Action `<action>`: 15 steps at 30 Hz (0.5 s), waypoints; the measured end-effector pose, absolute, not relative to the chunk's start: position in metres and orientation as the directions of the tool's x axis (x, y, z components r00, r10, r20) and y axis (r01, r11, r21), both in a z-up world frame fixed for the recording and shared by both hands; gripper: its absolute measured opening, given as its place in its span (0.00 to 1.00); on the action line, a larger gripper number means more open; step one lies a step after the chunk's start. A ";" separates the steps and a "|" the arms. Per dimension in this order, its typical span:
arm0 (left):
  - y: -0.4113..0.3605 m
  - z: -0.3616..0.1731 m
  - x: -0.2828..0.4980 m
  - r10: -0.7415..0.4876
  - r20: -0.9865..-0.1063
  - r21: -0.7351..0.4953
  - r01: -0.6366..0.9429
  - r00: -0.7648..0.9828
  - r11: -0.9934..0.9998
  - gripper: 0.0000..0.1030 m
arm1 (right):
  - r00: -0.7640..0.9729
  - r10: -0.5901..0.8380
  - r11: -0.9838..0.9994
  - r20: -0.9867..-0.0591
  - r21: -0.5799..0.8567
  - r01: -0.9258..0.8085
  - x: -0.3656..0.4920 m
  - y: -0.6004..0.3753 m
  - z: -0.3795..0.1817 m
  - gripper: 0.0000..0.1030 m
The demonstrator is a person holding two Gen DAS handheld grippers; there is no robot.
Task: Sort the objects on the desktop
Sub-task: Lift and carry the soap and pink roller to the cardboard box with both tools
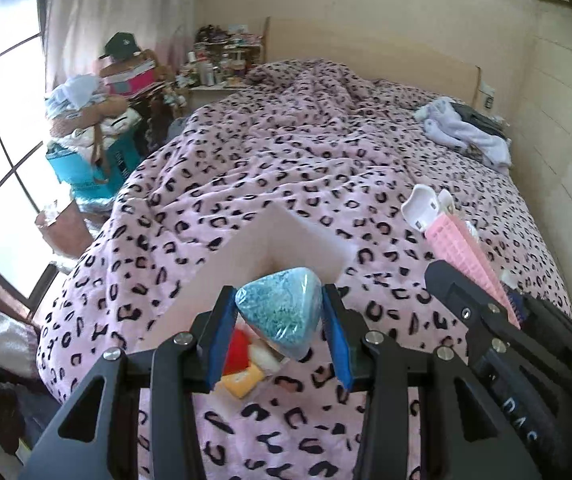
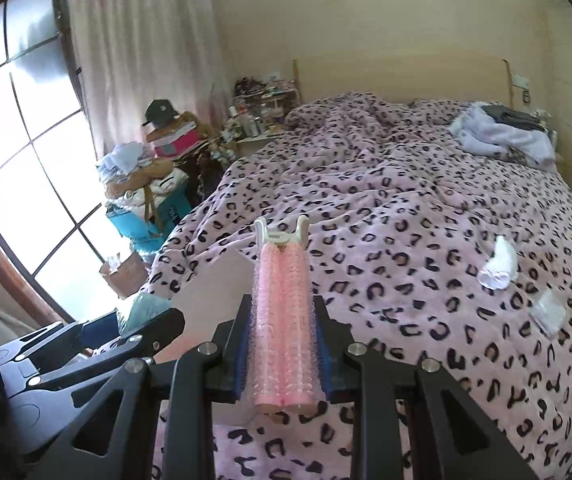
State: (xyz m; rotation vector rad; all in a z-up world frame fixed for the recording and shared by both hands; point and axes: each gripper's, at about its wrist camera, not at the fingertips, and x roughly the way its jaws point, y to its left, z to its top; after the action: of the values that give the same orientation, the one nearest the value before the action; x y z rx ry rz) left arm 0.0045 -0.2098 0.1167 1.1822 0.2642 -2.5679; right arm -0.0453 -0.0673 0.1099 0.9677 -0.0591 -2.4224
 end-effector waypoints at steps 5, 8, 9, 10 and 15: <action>-0.232 0.109 0.007 -0.212 -0.777 -0.037 0.378 -0.593 -0.925 0.42 | -0.583 -0.493 -0.850 -0.646 0.214 0.482 -0.053 -0.092 0.106 0.26; -0.239 0.100 0.006 -0.214 -0.788 -0.037 0.391 -0.578 -0.920 0.42 | -0.571 -0.493 -0.846 -0.656 0.209 0.490 -0.059 -0.102 0.104 0.26; -0.241 0.097 0.004 -0.213 -0.792 -0.037 0.393 -0.572 -0.919 0.42 | -0.566 -0.492 -0.845 -0.661 0.207 0.493 -0.062 -0.106 0.103 0.26; -0.243 0.093 0.003 -0.211 -0.796 -0.038 0.396 -0.567 -0.918 0.42 | -0.560 -0.492 -0.843 -0.667 0.206 0.497 -0.066 -0.110 0.101 0.26; -0.253 0.077 -0.001 -0.202 -0.816 -0.046 0.410 -0.542 -0.911 0.42 | -0.527 -0.500 -0.831 -0.688 0.210 0.514 -0.081 -0.127 0.094 0.26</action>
State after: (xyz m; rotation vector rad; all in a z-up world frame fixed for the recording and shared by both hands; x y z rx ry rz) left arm -0.0014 -0.2532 0.0774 1.2608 0.3305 -2.4643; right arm -0.0812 -0.1267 0.0939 1.0415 0.0250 -2.3306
